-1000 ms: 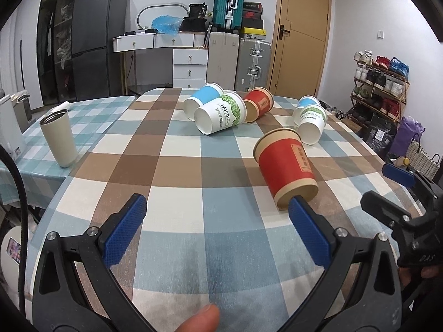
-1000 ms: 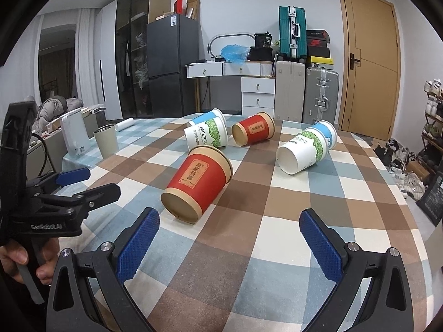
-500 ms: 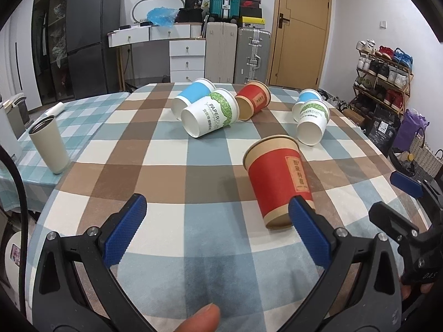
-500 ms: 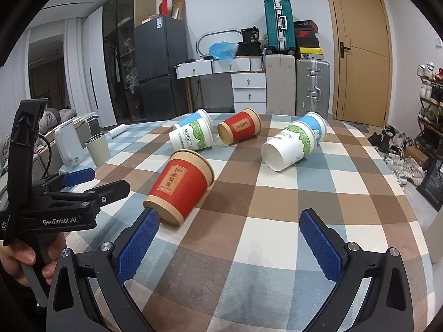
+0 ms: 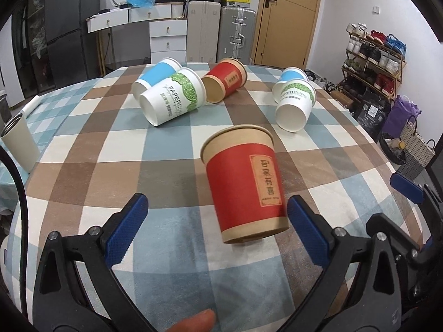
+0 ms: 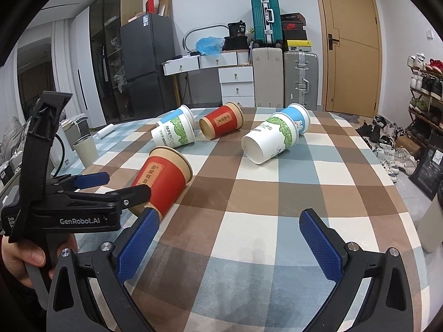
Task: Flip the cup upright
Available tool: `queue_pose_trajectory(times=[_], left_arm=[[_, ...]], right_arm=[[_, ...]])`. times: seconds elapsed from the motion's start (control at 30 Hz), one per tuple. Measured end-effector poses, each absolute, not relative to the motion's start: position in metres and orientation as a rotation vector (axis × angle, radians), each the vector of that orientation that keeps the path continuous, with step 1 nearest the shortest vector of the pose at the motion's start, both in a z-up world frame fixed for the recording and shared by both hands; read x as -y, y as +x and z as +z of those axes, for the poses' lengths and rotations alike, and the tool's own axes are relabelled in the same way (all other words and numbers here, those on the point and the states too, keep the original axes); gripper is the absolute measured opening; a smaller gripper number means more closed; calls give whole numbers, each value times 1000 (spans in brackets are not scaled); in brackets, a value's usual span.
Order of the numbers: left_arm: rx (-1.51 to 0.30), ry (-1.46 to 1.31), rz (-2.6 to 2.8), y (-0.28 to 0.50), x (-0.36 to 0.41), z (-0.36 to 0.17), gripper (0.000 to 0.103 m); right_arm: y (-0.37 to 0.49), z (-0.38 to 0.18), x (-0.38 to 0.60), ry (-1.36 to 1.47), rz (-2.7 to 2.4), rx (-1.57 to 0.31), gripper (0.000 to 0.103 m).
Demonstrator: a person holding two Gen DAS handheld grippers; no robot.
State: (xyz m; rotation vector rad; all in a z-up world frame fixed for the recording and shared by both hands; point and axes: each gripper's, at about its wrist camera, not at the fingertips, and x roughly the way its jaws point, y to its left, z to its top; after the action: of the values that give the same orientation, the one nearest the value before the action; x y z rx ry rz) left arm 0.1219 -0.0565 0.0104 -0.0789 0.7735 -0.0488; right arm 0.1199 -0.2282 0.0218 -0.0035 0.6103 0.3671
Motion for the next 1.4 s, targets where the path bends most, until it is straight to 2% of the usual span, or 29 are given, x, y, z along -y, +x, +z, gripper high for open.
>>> queue_pose_trajectory(times=[0.17, 0.23, 0.3, 0.33, 0.67, 1.4], left_arm=[[-806, -85, -65, 131, 62, 7, 88], [-806, -89, -73, 132, 62, 6, 80], [-821, -97, -70, 133, 62, 4, 59], [-833, -108, -77, 134, 61, 3, 57], [-800, -120, -84, 117, 53, 10, 56], [-709, -124, -98, 25, 59, 34, 56]], right_arm=[[120, 20, 232, 13, 357, -605, 103], [120, 20, 233, 17, 361, -606, 103], [119, 20, 232, 16, 363, -606, 103], [119, 20, 232, 15, 365, -606, 103], [117, 21, 231, 7, 365, -588, 103], [86, 23, 218, 4, 399, -540, 103]])
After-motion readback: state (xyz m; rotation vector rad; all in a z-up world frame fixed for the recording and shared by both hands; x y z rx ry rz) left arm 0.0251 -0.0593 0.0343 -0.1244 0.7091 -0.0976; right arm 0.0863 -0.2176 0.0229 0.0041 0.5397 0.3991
